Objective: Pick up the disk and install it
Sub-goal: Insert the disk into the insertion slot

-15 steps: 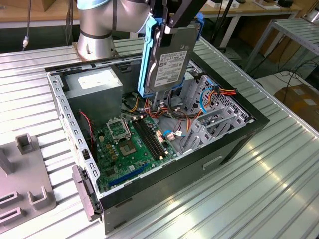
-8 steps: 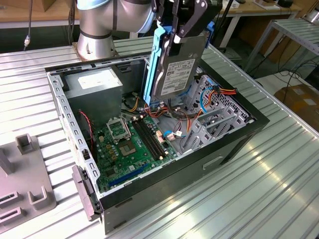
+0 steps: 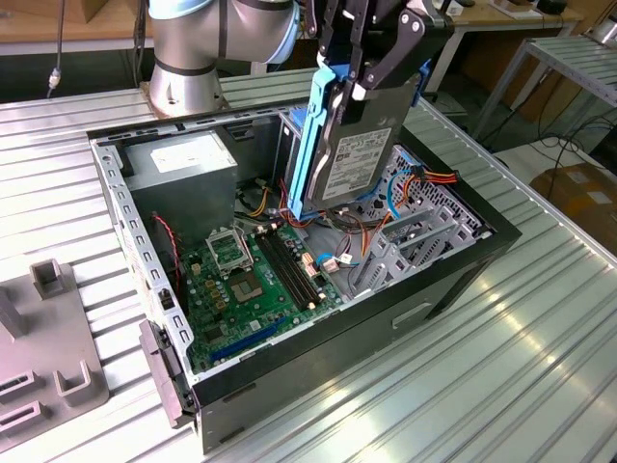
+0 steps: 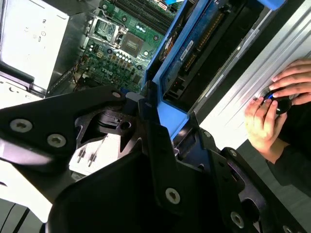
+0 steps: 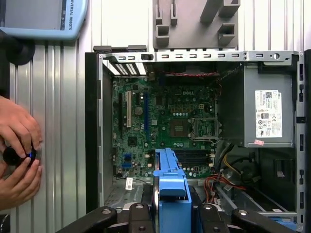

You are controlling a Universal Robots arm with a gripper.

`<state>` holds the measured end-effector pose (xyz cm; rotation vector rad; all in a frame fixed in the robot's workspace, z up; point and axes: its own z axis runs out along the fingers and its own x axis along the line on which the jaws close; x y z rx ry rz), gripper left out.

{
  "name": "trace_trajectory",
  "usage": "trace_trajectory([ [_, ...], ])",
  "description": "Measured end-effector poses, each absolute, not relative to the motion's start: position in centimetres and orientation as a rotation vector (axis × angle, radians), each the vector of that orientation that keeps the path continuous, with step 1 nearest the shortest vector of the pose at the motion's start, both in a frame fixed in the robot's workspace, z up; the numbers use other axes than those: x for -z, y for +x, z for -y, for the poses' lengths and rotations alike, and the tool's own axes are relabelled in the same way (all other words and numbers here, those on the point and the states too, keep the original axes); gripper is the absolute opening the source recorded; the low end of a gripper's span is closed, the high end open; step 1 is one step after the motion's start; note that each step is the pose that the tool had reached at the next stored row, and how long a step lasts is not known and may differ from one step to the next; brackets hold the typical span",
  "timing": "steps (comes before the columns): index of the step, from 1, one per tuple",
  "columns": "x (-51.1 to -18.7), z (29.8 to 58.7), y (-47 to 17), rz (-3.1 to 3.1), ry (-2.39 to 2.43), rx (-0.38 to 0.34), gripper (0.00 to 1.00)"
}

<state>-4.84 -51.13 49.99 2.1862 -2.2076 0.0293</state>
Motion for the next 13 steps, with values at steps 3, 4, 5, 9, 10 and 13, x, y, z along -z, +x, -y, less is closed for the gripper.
trace_trajectory([
  [3,-50.00,51.13,-4.84,2.207,2.186,-0.029,0.37],
  [4,-50.00,51.13,-4.84,2.207,2.186,-0.030,0.37],
  [5,-50.00,51.14,-4.84,2.207,2.186,-0.029,0.37],
  [9,-50.00,51.14,-4.84,2.207,2.186,-0.029,0.37],
  [10,-50.00,51.14,-4.84,2.207,2.186,-0.029,0.37],
  [13,-49.97,51.15,-4.81,2.207,2.186,-0.030,0.37],
])
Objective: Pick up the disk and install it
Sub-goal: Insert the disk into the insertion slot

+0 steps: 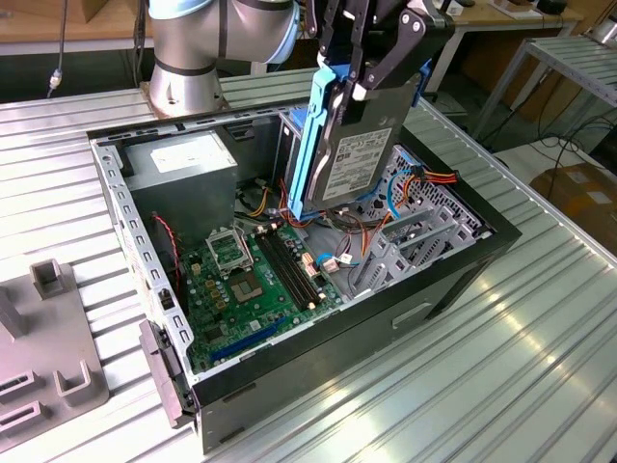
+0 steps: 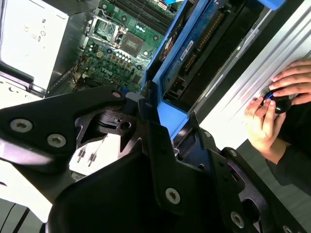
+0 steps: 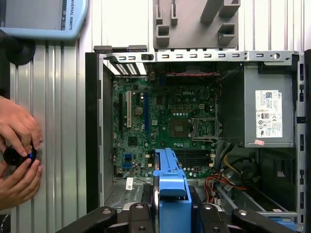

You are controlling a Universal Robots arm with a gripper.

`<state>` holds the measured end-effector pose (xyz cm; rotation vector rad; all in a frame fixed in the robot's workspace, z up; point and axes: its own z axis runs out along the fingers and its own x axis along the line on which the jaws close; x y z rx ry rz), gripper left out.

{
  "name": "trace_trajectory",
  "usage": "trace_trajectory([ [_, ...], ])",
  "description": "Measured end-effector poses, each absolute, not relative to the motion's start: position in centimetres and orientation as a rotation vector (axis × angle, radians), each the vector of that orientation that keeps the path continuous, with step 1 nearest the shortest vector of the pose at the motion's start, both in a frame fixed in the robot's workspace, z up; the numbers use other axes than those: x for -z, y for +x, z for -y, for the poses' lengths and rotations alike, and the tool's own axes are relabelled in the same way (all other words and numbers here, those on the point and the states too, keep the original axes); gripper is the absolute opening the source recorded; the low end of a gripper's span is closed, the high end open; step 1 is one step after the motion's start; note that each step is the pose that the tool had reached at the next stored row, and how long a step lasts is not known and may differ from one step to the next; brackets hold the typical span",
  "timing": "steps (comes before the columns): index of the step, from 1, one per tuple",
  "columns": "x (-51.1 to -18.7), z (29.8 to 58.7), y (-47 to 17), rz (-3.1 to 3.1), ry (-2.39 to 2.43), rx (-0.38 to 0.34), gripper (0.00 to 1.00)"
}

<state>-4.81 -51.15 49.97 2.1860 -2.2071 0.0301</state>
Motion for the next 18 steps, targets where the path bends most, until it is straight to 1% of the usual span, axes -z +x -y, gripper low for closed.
trace_trajectory([
  [10,-49.1,51.2,-2.0,2.199,2.178,-0.048,0.37],
  [18,-47.9,52.2,0.6,2.197,2.175,-0.054,0.37],
])
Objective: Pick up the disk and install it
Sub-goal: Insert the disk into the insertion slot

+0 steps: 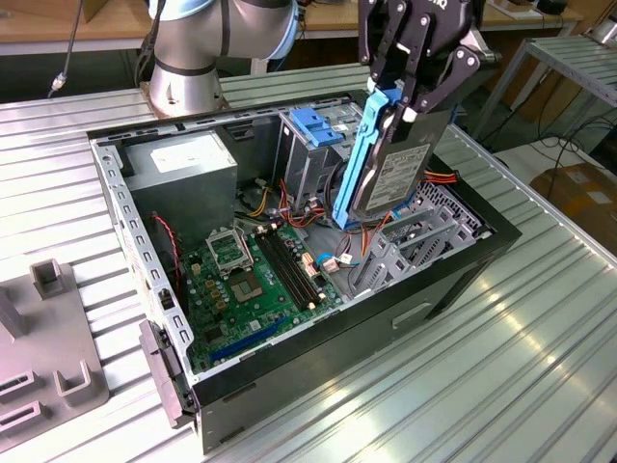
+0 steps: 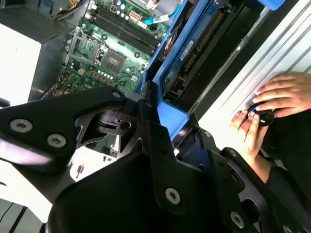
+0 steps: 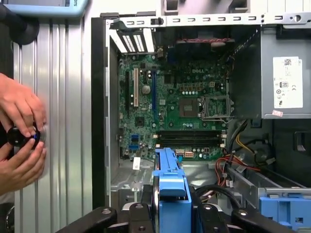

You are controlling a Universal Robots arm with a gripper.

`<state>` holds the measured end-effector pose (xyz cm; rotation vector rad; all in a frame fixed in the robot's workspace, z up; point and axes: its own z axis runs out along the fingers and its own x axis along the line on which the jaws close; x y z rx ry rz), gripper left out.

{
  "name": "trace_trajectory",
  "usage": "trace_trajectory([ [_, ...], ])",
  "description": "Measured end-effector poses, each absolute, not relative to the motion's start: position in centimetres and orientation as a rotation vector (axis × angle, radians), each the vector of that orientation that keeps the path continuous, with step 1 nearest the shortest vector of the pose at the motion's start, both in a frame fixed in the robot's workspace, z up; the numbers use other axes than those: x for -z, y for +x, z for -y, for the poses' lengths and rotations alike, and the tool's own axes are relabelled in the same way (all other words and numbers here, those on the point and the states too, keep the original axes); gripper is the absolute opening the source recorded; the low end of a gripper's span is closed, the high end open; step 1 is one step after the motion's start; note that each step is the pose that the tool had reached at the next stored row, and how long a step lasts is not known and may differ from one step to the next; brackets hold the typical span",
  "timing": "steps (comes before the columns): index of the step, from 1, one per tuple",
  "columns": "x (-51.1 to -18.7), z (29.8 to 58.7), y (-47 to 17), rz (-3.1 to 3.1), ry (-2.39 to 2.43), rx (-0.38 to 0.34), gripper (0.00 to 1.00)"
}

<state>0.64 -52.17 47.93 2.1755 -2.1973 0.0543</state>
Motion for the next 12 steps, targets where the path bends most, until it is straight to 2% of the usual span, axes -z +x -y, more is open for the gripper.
trace_trajectory([
  [4,-47.4,52.3,3.4,2.194,2.172,-0.062,0.37],
  [12,-46.8,53.3,4.9,2.192,2.169,-0.067,0.37],
])
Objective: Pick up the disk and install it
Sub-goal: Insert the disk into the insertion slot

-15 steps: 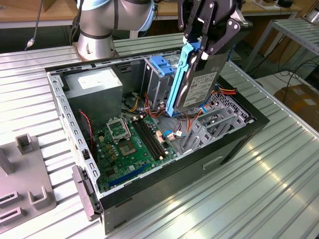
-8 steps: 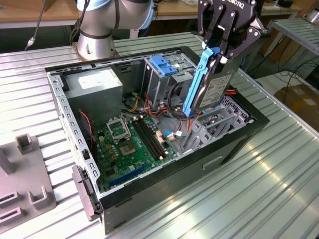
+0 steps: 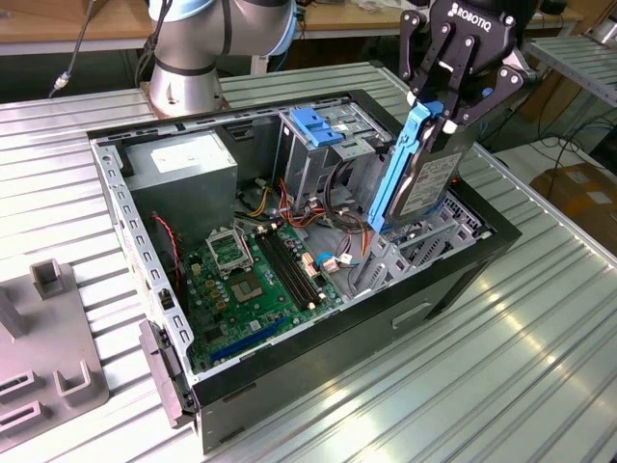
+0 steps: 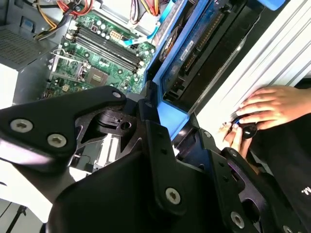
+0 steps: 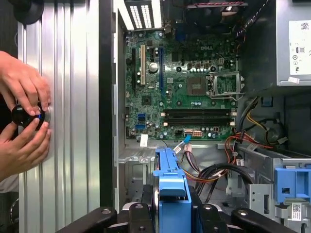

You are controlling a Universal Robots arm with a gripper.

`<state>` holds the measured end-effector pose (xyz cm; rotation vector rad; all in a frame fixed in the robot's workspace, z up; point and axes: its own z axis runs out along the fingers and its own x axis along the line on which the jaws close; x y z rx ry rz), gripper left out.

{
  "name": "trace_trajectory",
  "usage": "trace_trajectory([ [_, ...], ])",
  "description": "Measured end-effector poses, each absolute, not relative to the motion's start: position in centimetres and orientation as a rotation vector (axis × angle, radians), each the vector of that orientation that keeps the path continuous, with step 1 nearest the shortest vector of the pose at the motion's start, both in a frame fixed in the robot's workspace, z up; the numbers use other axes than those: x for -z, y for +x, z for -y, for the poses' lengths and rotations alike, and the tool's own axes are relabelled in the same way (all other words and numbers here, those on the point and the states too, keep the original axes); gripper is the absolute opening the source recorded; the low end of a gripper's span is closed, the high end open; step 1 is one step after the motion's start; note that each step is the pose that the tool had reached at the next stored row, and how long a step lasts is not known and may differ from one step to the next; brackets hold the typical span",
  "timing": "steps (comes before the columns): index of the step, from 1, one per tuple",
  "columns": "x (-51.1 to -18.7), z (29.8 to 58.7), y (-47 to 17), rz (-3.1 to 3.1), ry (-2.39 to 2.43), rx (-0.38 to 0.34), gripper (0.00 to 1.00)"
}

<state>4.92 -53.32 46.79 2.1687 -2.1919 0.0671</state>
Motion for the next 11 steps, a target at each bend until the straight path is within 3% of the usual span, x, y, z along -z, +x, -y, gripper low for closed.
trace_trajectory([
  [11,-46.1,53.9,6.9,2.191,2.160,-0.077,0.37],
])
